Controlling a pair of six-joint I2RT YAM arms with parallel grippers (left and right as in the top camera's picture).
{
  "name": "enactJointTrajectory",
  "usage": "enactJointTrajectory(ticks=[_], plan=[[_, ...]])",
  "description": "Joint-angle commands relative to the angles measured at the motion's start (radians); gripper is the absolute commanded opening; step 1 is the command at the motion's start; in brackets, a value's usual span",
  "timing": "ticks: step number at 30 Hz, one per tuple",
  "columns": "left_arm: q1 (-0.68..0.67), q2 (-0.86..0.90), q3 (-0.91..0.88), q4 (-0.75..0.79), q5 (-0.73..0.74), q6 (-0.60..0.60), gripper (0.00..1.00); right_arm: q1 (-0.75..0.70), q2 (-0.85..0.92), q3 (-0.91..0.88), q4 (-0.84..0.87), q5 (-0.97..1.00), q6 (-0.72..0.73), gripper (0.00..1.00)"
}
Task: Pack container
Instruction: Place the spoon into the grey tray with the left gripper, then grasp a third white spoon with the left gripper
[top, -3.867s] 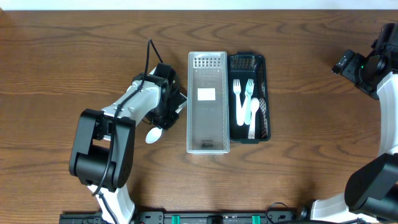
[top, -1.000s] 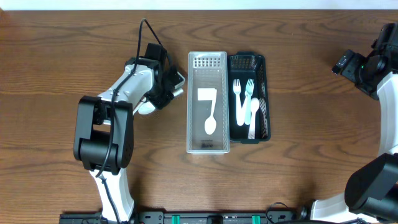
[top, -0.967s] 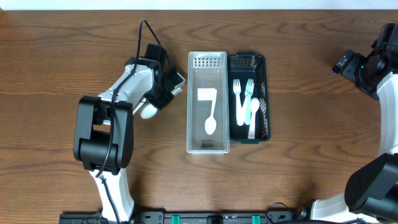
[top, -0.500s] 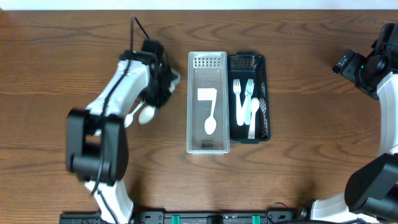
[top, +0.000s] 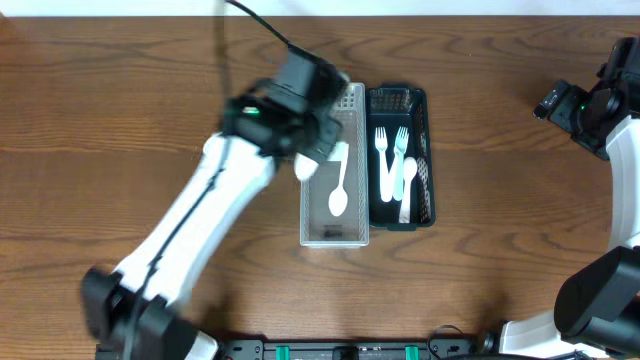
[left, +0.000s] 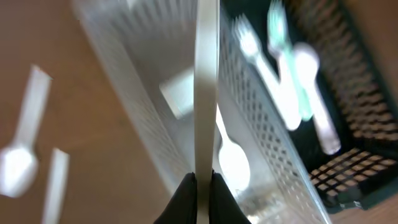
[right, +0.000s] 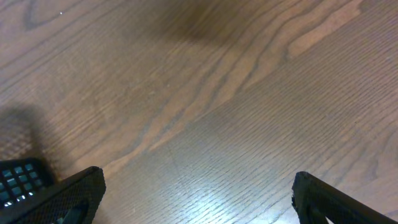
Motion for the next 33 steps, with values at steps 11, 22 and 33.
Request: enactJointTrajectory(ticks=[11, 22, 33], plan=[[0.112, 0.027, 0.009, -0.022, -0.149, -0.133, 0.8, -0.006, -0.004, 0.0, 0.002, 0.003, 0.018, 0.99], [0.484, 0.091, -0.036, -0.158, -0.153, 0.328, 0.84, -0.006, -0.004, 0.0, 0.002, 0.003, 0.017, 0.99], [0.582, 0.251, -0.067, -0.149, -0.069, 0.578, 0.77, -0.006, -0.004, 0.0, 0.002, 0.003, 0.018, 0.99]])
